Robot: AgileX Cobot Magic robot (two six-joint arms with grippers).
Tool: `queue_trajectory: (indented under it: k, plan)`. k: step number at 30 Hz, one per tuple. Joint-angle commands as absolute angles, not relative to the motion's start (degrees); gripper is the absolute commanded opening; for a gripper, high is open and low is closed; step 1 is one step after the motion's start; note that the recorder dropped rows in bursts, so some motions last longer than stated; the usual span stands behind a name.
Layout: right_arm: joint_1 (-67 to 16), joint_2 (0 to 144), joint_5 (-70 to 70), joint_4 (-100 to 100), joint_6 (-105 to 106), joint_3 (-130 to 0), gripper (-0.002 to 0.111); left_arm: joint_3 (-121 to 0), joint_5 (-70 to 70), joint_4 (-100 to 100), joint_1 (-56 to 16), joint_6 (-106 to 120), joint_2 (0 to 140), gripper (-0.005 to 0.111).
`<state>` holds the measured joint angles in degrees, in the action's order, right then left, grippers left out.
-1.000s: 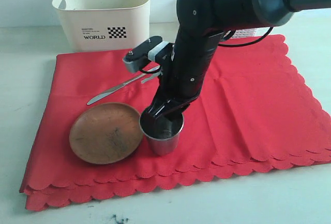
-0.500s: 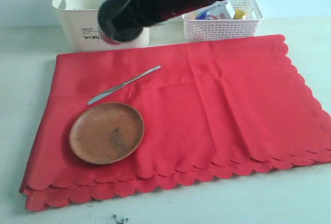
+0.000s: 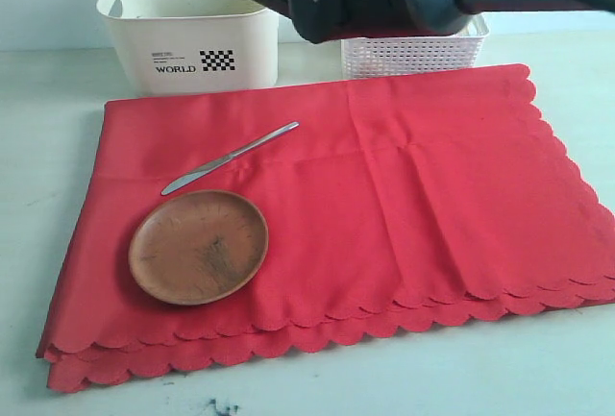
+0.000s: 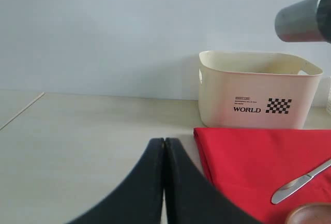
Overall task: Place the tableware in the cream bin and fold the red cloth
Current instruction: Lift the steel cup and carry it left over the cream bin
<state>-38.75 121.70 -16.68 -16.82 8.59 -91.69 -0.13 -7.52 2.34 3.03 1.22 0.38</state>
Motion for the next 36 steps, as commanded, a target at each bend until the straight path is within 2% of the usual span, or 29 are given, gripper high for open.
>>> queue_trajectory:
  k: [1,5,11,31,36]
  plan:
    - [-38.6,128.6,-16.0,-20.7,8.4,-103.0,0.000,0.0,-7.3,2.3,2.7,1.3,0.0,0.002]
    - [-38.6,133.4,-16.1,-24.5,9.0,-109.1,0.000,0.0,-7.3,2.3,2.7,1.3,0.0,0.002]
    - [-38.6,134.1,-18.9,-38.7,20.1,-110.1,0.000,0.0,-7.3,2.3,2.7,1.3,0.0,0.002]
    - [-38.7,130.7,-2.5,-38.8,21.0,-110.1,0.000,0.0,-7.3,2.3,2.7,1.3,0.0,0.002]
    - [-41.3,128.7,-1.2,-38.4,25.9,-110.1,0.000,0.0,-7.3,2.3,2.7,1.3,0.0,0.002]
